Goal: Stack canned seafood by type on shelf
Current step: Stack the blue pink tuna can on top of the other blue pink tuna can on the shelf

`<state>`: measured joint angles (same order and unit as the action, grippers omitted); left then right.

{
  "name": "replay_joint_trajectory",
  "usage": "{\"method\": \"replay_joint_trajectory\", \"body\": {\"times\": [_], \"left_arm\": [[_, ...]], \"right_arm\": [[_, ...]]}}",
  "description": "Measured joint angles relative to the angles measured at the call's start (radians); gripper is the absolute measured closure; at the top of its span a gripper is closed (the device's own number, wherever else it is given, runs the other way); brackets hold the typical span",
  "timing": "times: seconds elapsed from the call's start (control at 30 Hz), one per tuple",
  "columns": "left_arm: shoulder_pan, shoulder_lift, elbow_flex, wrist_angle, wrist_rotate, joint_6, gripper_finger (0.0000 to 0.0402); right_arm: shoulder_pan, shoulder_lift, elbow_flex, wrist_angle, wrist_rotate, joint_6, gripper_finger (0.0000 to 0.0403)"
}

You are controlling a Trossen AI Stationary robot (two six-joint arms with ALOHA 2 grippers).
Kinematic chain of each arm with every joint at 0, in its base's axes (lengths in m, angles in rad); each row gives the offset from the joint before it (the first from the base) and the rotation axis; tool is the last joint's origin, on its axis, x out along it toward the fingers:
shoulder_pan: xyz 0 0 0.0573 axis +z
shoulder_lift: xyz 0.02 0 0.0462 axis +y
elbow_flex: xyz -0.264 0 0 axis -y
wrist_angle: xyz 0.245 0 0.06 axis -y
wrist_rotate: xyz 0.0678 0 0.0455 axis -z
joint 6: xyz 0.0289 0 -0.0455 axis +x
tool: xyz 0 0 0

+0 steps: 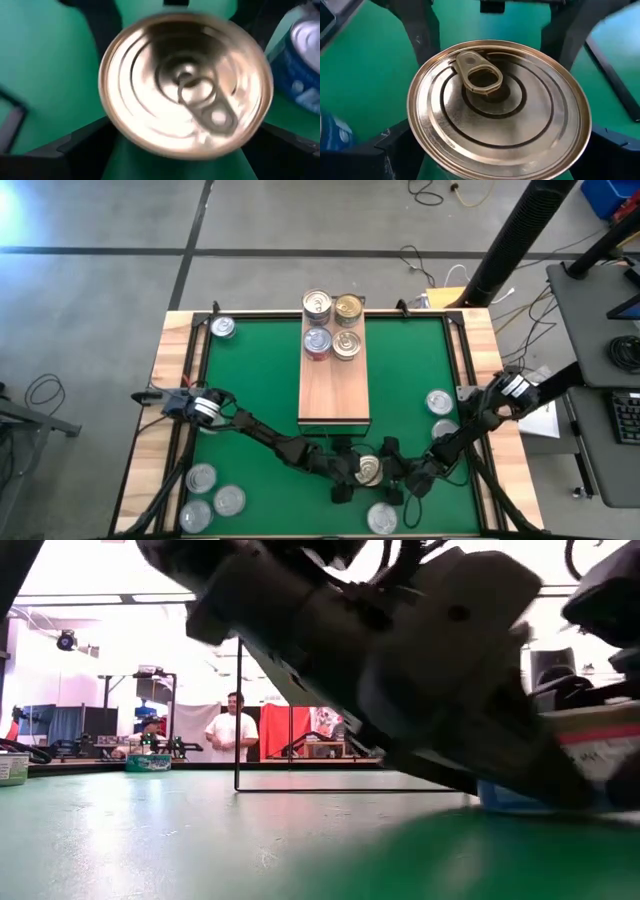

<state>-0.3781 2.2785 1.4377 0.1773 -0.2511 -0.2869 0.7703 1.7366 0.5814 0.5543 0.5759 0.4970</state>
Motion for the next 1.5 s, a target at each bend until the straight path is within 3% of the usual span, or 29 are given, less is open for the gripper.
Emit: {"method": "replay_joint_trajectory", "body": {"times": [0.2,0.43,0.6,0.8,0.93,1.1,1.2,1.5], "left_arm": [[-0.053,-0.062,-0.005,-0.215,-0.031,-0.068,0.0024],[-0.131,-0.129,-0.004,-0.549,-0.158,-0.302,0.0024],[-0.156,-0.204,-0.010,-0.726,-0.211,-0.371,0.0024],[-0.153,-0.335,-0.009,-0.819,-0.247,-0.350,0.0024],[-0.136,-0.453,-0.009,-0.933,-0.193,-0.282,0.0024],[-0.059,-0.622,-0.010,-1.057,-0.114,-0.274,0.0024],[-0.021,-0.719,-0.009,-1.055,-0.136,-0.207,0.0024],[0.069,-0.843,-0.009,-0.956,-0.195,0.114,0.0024]], "right_arm": [[0.052,-0.104,0.005,-0.206,-0.113,0.077,0.0034],[0.097,-0.357,0.000,-0.600,-0.112,0.148,0.0034],[0.101,-0.582,-0.001,-0.818,-0.085,0.173,0.0034],[0.100,-0.816,-0.001,-0.924,-0.072,0.077,0.0034],[0.088,-0.939,-0.001,-0.919,0.028,-0.082,0.0035],[-0.060,-1.057,0.023,-0.913,0.083,-0.251,0.0035],[-0.175,-1.086,0.050,-0.895,0.065,-0.363,0.0035],[-0.605,-0.939,0.160,-0.799,-0.292,-0.612,0.0035]]}}
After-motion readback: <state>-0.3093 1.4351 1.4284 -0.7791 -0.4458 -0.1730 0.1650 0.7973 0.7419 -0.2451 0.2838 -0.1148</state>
